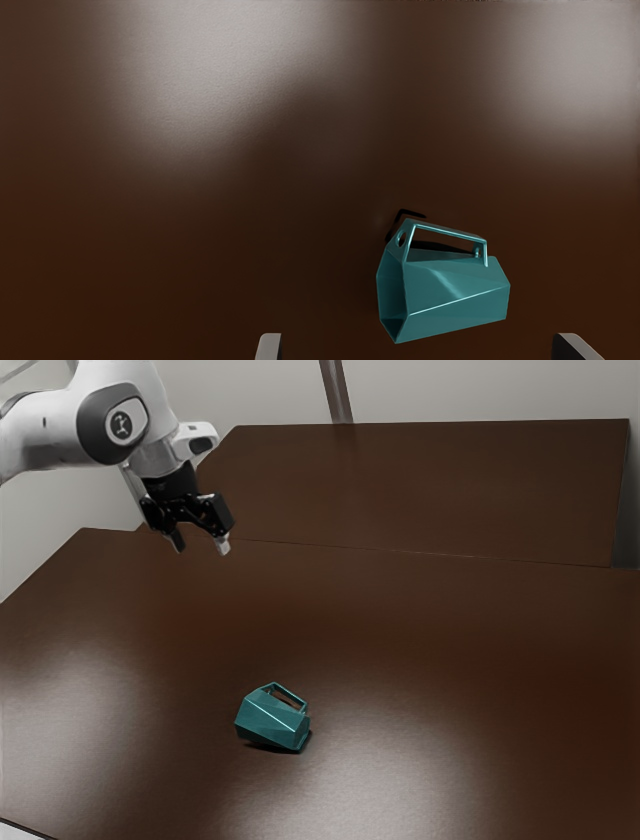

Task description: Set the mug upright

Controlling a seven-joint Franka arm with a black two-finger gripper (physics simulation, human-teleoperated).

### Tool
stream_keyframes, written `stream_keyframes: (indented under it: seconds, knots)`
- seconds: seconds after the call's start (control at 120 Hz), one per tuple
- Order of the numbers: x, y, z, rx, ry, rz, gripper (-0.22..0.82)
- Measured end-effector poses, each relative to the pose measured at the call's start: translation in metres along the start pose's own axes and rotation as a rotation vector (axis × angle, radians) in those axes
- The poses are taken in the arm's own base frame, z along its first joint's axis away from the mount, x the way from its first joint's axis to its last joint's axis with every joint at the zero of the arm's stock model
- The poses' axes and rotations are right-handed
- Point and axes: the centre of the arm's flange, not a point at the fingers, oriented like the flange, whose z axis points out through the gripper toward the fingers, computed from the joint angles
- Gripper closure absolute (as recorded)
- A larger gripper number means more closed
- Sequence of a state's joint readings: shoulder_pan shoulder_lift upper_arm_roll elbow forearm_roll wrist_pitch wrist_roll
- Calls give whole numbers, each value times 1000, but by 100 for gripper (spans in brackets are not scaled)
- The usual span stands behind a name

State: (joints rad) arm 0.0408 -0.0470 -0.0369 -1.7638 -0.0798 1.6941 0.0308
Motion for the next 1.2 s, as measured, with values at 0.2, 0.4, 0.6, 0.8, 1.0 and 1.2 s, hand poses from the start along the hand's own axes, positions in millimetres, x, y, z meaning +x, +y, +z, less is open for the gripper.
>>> stream_keyframes:
  seconds: [0.2, 0.4, 0.6, 0.8, 1.0, 1.2]
  knots:
    - [1, -32, 49, -131, 40, -40, 2]
    - [-6, -32, 92, -280, 89, -42, 2]
    - [-19, -34, 125, -383, 125, -49, 2]
    - [-41, -38, 154, -427, 145, -55, 2]
    - [-54, -48, 178, -452, 152, -61, 2]
    - [-68, -51, 205, -478, 131, -70, 2]
